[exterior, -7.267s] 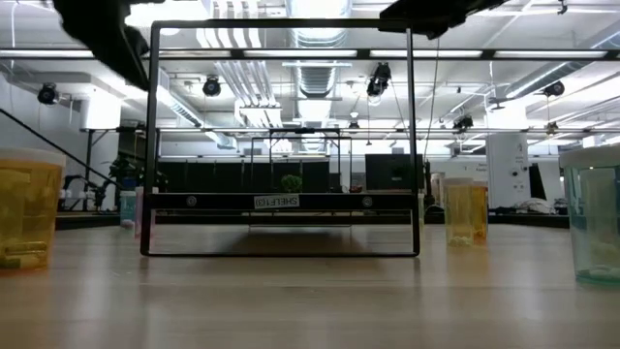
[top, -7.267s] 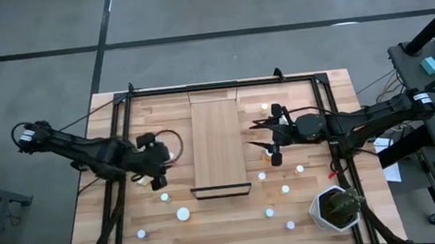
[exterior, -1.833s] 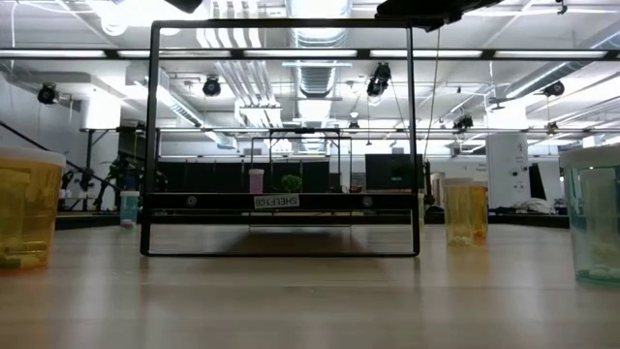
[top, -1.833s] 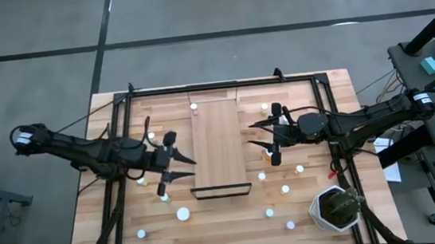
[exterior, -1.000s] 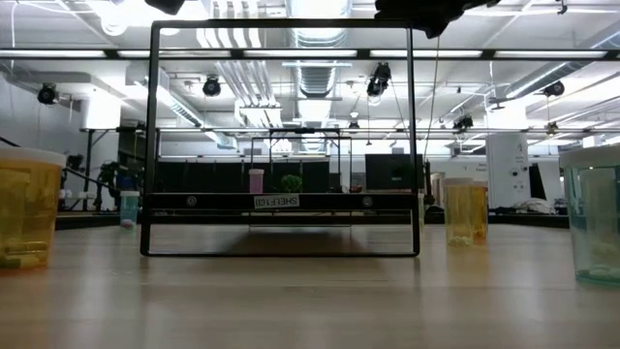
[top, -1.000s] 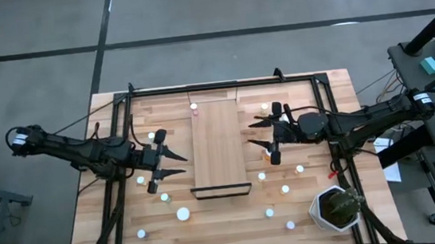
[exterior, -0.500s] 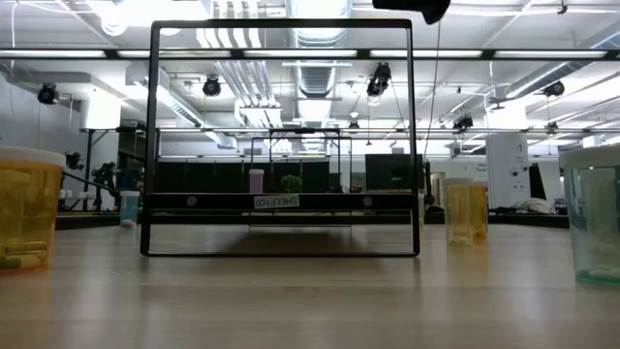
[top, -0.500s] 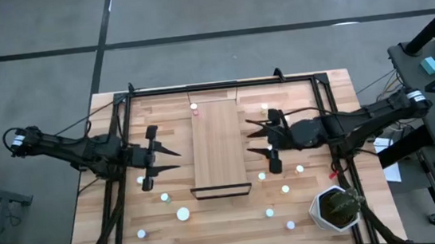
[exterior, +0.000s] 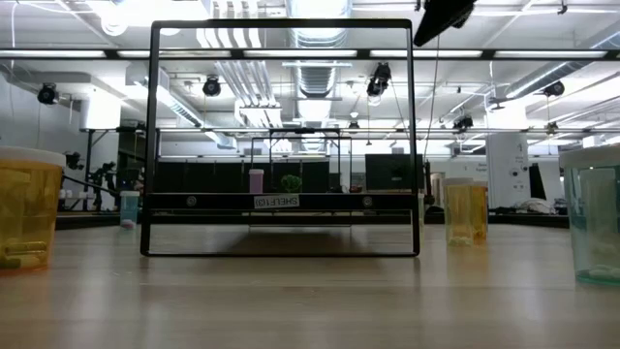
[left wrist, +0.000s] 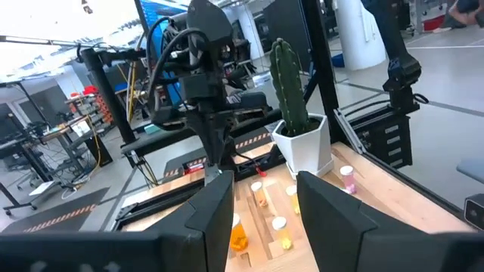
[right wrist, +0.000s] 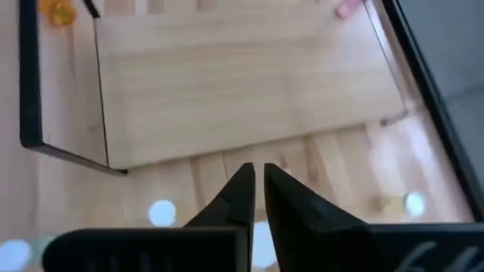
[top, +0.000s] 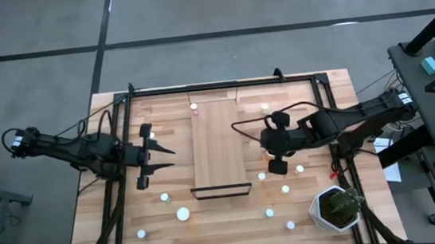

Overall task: Pick and place medicine bottles onto shelf by color
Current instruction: Put the big orange pill bottle on the shelf

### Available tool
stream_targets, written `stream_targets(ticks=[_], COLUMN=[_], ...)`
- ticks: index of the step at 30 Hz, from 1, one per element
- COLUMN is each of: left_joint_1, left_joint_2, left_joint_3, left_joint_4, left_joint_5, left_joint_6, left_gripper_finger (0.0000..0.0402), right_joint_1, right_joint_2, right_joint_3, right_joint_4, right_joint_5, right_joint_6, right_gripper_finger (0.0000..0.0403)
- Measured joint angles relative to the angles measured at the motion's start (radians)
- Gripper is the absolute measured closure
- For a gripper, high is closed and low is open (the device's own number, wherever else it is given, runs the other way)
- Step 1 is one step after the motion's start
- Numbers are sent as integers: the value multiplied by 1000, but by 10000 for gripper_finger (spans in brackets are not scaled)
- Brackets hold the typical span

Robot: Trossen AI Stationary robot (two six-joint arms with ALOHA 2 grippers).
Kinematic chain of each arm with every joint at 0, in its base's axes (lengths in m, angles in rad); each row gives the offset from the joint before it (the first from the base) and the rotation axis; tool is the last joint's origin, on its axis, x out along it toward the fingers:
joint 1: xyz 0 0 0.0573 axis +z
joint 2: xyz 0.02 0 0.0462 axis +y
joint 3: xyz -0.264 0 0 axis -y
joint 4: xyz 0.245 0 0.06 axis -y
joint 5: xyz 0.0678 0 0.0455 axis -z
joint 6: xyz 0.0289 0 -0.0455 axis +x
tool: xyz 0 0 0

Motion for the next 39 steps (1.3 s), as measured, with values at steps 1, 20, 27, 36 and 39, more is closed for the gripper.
stream_targets(ticks=[1,20,27,36,39], left_joint_1=[0,0,0,0,0], left_joint_2=[-4,-28,-23,-16,-13], left_joint_3=[0,-2,-2,-2,-2], left_joint_4=[-15,-25,-25,-19,-19], left_joint_5=[0,0,0,0,0], left_joint_6=[0,2,2,5,8], left_gripper_finger=[271,271,271,271,271], right_joint_1=[-5,-10,-10,-10,-10], right_joint_2=[0,22,-73,-75,-73], right_joint_3=[-3,-326,-511,-614,-643], right_joint_4=[-18,111,293,379,445], right_joint_5=[-11,-35,-1,62,61], right_joint_6=[43,193,172,182,184], right_gripper_finger=[376,108,96,103,106])
